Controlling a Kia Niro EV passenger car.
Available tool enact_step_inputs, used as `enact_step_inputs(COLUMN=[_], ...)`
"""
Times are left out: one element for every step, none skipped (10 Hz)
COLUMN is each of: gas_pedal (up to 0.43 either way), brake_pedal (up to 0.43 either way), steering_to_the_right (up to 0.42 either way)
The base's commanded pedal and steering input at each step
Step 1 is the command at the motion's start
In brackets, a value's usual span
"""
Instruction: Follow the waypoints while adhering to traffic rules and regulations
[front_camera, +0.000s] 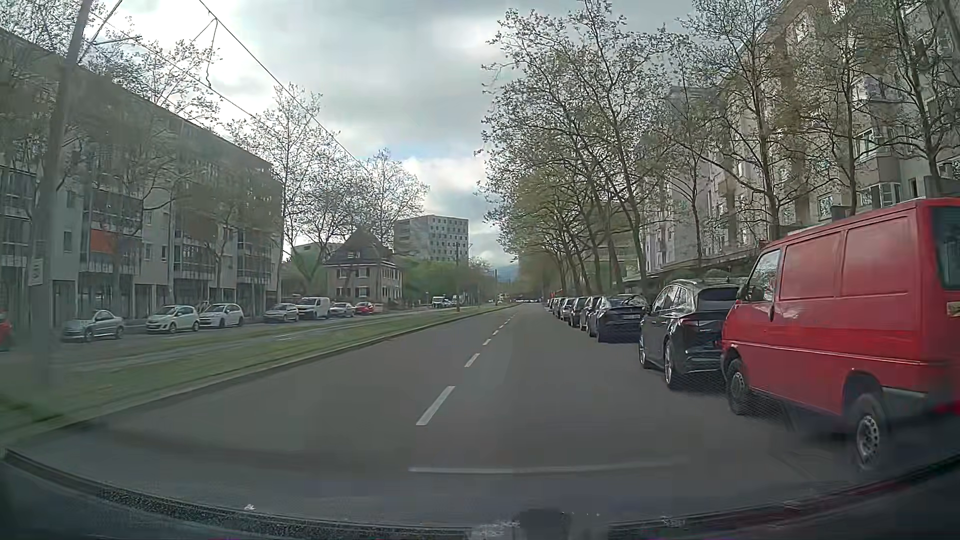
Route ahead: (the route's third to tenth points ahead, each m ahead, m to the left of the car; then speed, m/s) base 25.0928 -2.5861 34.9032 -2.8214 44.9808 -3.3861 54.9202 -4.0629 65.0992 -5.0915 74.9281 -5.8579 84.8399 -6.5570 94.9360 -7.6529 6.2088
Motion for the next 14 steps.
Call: enact_step_inputs(gas_pedal=[0.157,0.157,0.157,0.157,0.157,0.157,0.157,0.157,0.157,0.157,0.157,0.157,0.157,0.157], brake_pedal=[0.000,0.000,0.000,0.000,0.000,0.000,0.000,0.000,0.000,0.000,0.000,0.000,0.000,0.000], steering_to_the_right=[0.068,0.054,0.043,0.031,0.017,0.005,0.002,0.003,0.002,0.001,-0.001,0.000,-0.001,-0.001])
